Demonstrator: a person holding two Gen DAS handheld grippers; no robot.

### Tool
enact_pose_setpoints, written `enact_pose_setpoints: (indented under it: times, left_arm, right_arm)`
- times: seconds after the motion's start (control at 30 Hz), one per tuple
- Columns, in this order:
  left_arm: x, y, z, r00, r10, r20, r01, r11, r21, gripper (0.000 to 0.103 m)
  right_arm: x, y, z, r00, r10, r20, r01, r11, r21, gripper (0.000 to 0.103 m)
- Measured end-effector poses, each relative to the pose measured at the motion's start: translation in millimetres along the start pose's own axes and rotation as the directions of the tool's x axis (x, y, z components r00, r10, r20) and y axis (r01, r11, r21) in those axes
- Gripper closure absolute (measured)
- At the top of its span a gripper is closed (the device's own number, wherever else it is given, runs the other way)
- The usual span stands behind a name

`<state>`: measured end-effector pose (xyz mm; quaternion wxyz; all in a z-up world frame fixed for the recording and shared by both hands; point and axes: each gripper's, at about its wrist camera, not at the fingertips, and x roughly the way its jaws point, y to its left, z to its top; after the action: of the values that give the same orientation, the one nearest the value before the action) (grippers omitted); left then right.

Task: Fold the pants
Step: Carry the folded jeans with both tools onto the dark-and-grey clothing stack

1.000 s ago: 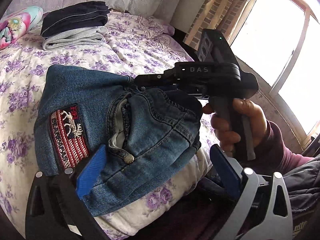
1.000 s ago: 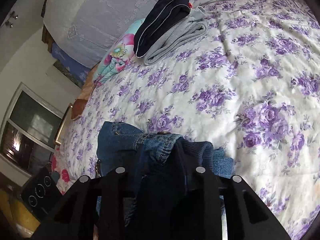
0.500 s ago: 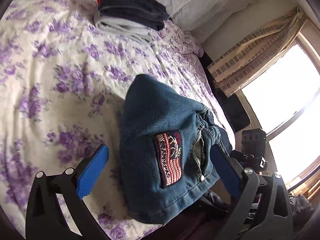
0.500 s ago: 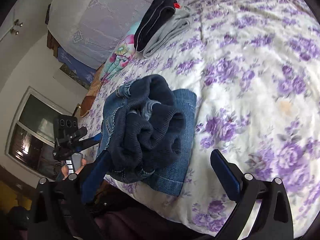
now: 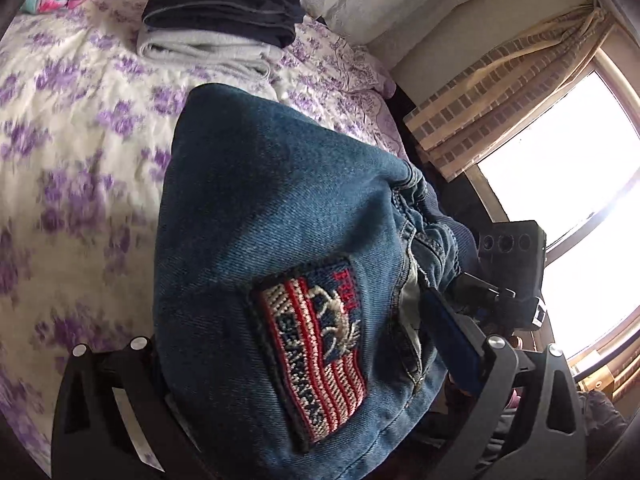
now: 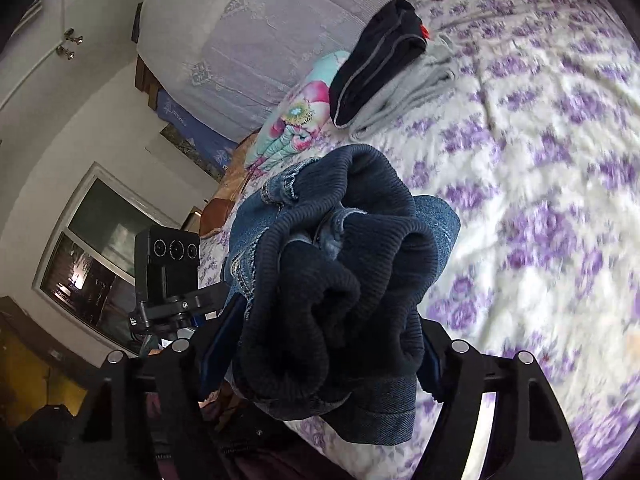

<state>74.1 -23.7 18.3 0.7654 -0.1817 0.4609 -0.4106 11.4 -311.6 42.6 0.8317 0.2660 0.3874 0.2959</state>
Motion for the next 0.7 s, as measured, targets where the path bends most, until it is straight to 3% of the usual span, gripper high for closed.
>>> enact_pose_setpoints:
  times: [0.07, 0.23, 0.3, 0.4, 0.5, 0.53, 0.57, 0.6, 0.7]
  left_arm:
    - [-25.8, -20.5, 50.2, 1.000, 0.015, 0.020, -0.015, 1.000, 0.024, 0.005]
    - [-42.0, -30.6, 212.0, 0.987, 0.056, 0.151, -0.065, 0.997, 0.051, 0.005]
    - [-39.8, -23.6, 279.1, 0.983, 0.060, 0.174, -0.069, 0.997, 0.045, 0.005]
    - [-18.5, 9.2, 354.5, 0.972, 0.104, 0.212, -0.104, 0.995, -0.015, 0.005]
    - [39.7, 75.7, 392.5, 0.975, 0.160, 0.153, -0.143, 0.983, -0.115, 0.004]
    - [64.2, 104.8, 397.7, 0.973, 0.201, 0.113, -0.183, 0.971, -0.152, 0.004]
    - [89.8, 136.2, 401.8, 0.958, 0.283, 0.049, -0.270, 0.946, -0.182, 0.004]
    - [111.1, 160.2, 400.3, 0.956, 0.293, 0.001, -0.286, 0.935, -0.211, 0.004]
    - [102.8, 159.4, 400.0, 0.965, 0.240, 0.102, -0.211, 0.948, -0.239, 0.004]
  right_arm:
    - [1.0, 17.2, 47.9, 0.999, -0.031, 0.033, 0.033, 0.997, -0.064, 0.027]
    - [8.7, 55.1, 198.7, 0.983, -0.092, 0.162, 0.124, 0.972, -0.201, 0.025]
    - [24.7, 59.2, 259.9, 0.967, -0.128, 0.222, 0.177, 0.960, -0.218, 0.023]
    - [60.1, 42.0, 325.4, 0.946, -0.171, 0.275, 0.225, 0.958, -0.178, 0.021]
    - [129.6, -7.1, 359.4, 0.918, -0.317, 0.237, 0.353, 0.927, -0.126, 0.010]
    - [162.2, -30.6, 362.9, 0.898, -0.400, 0.182, 0.424, 0.897, -0.124, 0.009]
    - [191.8, -55.1, 361.1, 0.854, -0.502, 0.136, 0.518, 0.844, -0.139, 0.009]
    - [211.0, -73.7, 355.0, 0.846, -0.523, 0.106, 0.534, 0.829, -0.164, 0.007]
    - [189.7, -61.0, 343.5, 0.863, -0.443, 0.243, 0.490, 0.851, -0.188, 0.007]
